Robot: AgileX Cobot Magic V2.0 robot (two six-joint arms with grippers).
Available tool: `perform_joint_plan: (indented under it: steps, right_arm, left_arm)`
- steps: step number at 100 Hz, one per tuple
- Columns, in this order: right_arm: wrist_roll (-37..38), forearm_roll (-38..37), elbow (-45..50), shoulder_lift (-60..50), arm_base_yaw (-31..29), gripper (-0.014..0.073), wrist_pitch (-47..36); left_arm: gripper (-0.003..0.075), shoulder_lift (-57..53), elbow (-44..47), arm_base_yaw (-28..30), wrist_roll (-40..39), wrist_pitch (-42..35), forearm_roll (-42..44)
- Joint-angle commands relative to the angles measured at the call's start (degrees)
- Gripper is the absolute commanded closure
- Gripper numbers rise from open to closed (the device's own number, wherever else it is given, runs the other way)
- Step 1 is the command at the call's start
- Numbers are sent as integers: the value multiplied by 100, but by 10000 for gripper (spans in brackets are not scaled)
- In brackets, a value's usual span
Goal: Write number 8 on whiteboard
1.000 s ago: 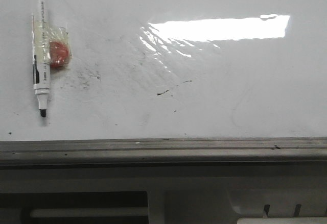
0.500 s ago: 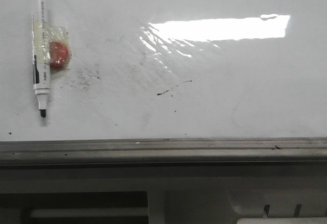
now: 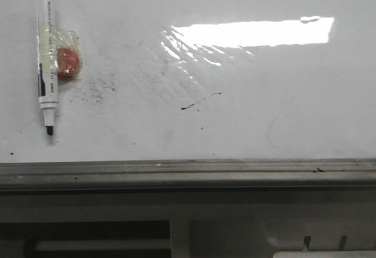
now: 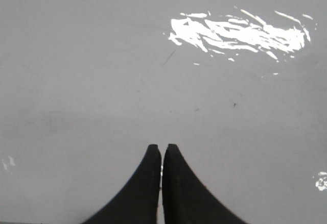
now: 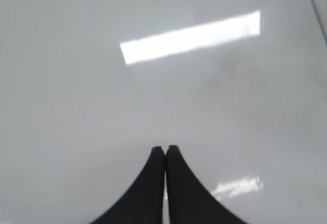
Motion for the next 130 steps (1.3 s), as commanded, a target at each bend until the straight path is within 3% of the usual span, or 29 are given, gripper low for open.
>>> perform_joint_plan:
  steps: [1, 23, 36, 60, 82, 90, 102, 107, 114, 130]
  right_arm:
    - [-16, -17, 75, -116, -27, 660, -903]
    - [-16, -27, 49, -116, -27, 660, -665]
    - [-16, -38, -264, -59, -27, 659, -44]
    - [-16, -218, -1093, 645, -27, 659, 1170]
    - [-16, -218, -1304, 943, -27, 659, 1086]
    - [-16, -218, -1304, 943, -27, 659, 1097]
    - [-16, -218, -1304, 943, -27, 659, 1086]
    - [-16, -218, -1304, 943, -27, 659, 1086]
    - [-16, -218, -1304, 943, -27, 659, 1086]
    - [-16, -90, -1304, 943, -27, 659, 1160]
  left_arm:
    - [741, -177, 193, 9, -44, -694, -52]
    - [741, -177, 173, 9, -44, -1081, -70]
    - [741, -164, -165, 9, -44, -981, -136]
    - [741, 390, -1320, 9, 19, 405, -81]
    - [732, 804, -1692, 9, 19, 712, -35]
    - [659, 828, -1656, 9, 19, 699, -8]
    - [434, 828, -1469, 9, 19, 256, -25]
    - [379, 828, -1369, 9, 19, -85, -56]
    - [366, 828, -1239, 9, 19, -402, -80]
    - [365, 837, -1198, -4, 19, -350, -42]
